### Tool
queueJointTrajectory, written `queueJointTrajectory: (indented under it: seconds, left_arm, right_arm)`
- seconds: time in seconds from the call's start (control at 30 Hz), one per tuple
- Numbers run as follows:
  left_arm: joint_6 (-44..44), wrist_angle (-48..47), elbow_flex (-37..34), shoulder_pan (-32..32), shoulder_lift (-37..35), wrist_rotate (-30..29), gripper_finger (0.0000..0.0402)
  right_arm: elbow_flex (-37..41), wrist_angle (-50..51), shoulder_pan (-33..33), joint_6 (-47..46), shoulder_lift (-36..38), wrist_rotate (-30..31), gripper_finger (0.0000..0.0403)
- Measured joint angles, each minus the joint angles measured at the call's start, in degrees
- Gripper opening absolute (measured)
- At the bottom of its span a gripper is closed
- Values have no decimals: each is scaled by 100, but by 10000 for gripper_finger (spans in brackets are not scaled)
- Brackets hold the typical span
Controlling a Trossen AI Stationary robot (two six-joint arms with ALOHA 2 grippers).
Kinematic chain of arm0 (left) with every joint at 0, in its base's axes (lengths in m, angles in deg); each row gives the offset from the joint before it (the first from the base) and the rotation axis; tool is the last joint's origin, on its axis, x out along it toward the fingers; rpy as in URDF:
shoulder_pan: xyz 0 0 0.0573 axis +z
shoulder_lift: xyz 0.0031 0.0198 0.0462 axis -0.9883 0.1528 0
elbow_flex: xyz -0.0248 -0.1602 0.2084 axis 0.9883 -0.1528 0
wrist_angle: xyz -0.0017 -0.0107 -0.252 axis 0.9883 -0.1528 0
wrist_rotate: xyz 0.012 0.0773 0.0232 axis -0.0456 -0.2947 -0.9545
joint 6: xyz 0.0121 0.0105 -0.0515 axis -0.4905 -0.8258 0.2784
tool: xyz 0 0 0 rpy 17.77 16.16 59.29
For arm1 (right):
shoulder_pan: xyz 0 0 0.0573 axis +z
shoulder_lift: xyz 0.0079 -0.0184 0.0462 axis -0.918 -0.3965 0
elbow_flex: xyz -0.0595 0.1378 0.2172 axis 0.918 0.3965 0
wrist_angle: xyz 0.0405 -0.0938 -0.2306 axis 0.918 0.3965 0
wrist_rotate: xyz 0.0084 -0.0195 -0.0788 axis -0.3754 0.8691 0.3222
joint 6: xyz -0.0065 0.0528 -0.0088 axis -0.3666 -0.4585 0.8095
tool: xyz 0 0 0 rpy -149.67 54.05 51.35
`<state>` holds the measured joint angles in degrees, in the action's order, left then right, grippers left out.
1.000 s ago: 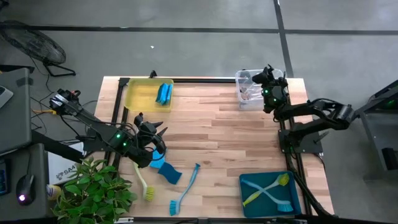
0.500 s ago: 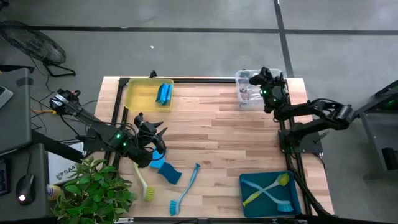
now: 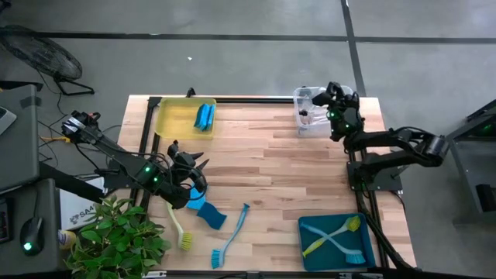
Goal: Pick & Place Kitchen Sink Supplies
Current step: Put the transparent soap dispenser into the transparent bin
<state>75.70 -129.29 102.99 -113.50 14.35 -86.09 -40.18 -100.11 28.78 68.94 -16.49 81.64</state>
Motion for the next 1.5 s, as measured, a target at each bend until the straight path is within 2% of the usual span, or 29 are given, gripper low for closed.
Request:
queueJointTrajectory:
  seconds: [0.37, 0.67, 0.83, 1.07, 1.33, 1.5]
  left_arm:
    - [-1, 2, 0, -1, 0, 4, 134]
    - [0, 4, 0, -1, 0, 9, 134]
    - [0, 4, 0, 0, 0, 46, 134]
    - [-1, 2, 0, -1, 0, 50, 134]
    - [1, 4, 0, -1, 0, 51, 134]
    - [-1, 4, 0, -1, 0, 52, 134]
  right_arm:
    - [0, 755, 126, -484, 104, -164, 190]
    - [0, 844, 126, -278, 104, -279, 249]
    - [2, 1055, 126, -181, 104, 256, 280]
    - [2, 1236, 126, -57, 277, 306, 293]
    - [3, 1450, 126, 1471, 786, 507, 293]
    - [4, 1573, 127, 2492, 1147, 998, 293]
